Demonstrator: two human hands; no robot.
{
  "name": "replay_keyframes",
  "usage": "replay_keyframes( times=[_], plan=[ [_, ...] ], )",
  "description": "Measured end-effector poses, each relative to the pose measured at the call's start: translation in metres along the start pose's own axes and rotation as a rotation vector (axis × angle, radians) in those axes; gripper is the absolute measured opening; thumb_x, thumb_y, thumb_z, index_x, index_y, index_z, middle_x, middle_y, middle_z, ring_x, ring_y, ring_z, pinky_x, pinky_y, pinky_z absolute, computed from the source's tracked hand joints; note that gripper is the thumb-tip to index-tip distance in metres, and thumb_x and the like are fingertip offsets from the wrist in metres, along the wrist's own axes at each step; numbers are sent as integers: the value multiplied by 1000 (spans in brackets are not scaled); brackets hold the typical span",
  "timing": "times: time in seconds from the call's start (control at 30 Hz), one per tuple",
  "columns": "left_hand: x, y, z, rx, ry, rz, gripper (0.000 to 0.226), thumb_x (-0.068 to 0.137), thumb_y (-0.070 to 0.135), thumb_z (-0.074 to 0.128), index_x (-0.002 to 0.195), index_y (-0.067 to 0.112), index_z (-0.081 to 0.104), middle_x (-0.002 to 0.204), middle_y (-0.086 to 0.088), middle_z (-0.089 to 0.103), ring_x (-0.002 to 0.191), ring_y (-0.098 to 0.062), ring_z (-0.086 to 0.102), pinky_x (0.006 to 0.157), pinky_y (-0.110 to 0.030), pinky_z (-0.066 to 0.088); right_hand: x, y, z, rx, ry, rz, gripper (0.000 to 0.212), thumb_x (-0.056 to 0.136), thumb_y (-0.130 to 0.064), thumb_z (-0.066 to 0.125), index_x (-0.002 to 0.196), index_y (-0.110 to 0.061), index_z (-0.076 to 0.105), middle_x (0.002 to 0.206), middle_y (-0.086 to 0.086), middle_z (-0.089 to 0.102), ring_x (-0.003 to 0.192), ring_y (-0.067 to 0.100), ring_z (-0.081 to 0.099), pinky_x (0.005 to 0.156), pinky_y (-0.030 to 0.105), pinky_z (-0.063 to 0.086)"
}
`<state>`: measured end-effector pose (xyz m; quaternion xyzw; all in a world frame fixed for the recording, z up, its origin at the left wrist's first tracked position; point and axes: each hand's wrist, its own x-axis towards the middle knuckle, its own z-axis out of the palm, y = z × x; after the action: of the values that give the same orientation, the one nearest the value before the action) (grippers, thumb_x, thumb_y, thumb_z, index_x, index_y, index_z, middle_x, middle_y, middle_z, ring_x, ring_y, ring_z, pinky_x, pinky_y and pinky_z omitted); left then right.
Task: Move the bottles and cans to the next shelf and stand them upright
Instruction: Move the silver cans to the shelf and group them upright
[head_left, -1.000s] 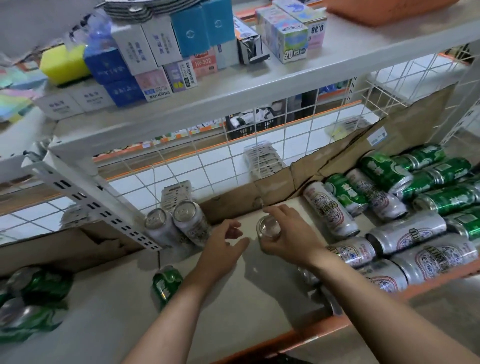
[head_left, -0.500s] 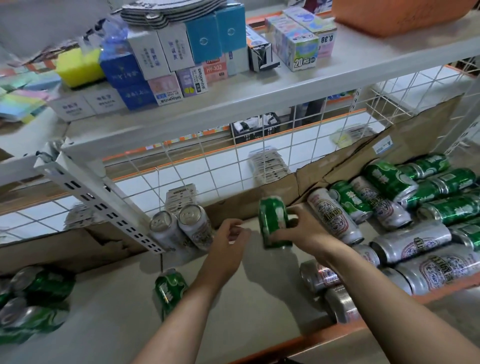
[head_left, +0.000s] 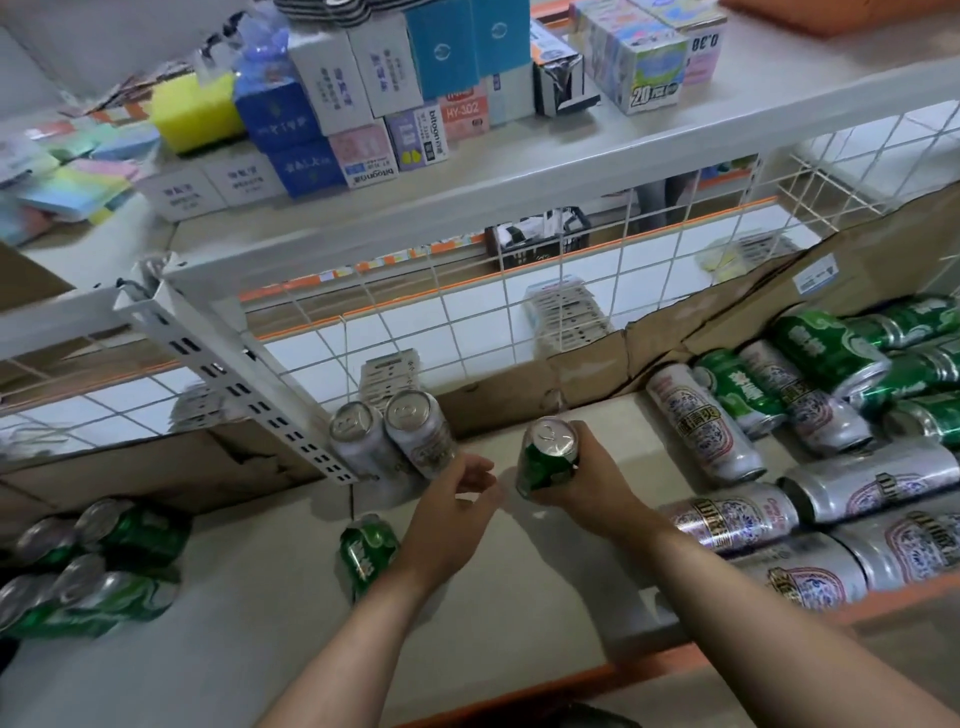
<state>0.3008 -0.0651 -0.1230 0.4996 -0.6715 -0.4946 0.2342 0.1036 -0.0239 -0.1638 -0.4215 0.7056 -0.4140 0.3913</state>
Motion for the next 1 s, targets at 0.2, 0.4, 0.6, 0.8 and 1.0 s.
replay_keyframes(
  times=[0.2,0.4,0.6,0.8,1.0],
  plan=[
    [-24,-17,-24,157,231,37,24,91,19,70,95,42,65,92,14,69,88,-3,64,74,-17,47,-2,11,14,-67,-89,-12,93,55,-12,96,130,-21,42,129,2,52,119,19,55,88,22,49],
    [-46,-30,-62,358,633,-414,66,80,45,80,124,7,49,127,-14,54,121,-35,50,95,-43,42,-14,5,22,60,-73,-39,101,61,-5,95,139,-24,34,130,-4,52,116,10,54,86,10,46],
    [-50,-42,-61,-93,399,-683,85,79,41,85,136,4,34,125,-9,57,98,-22,57,74,-31,54,-17,4,29,60,-6,-54,84,70,2,87,133,-22,39,121,-4,56,108,11,57,85,16,47],
    [-61,-35,-42,-92,332,-318,58,78,26,88,125,25,53,113,12,66,93,3,63,72,-12,51,-17,6,22,81,-18,-37,74,71,-7,90,129,-24,48,119,-8,63,111,14,62,96,38,53],
    [-50,-45,-17,-135,265,-123,70,72,4,89,129,22,53,116,10,68,105,-1,66,83,-15,53,-13,5,25,65,8,-35,74,66,-7,93,127,-20,54,119,-4,67,109,14,65,97,45,55]
  ],
)
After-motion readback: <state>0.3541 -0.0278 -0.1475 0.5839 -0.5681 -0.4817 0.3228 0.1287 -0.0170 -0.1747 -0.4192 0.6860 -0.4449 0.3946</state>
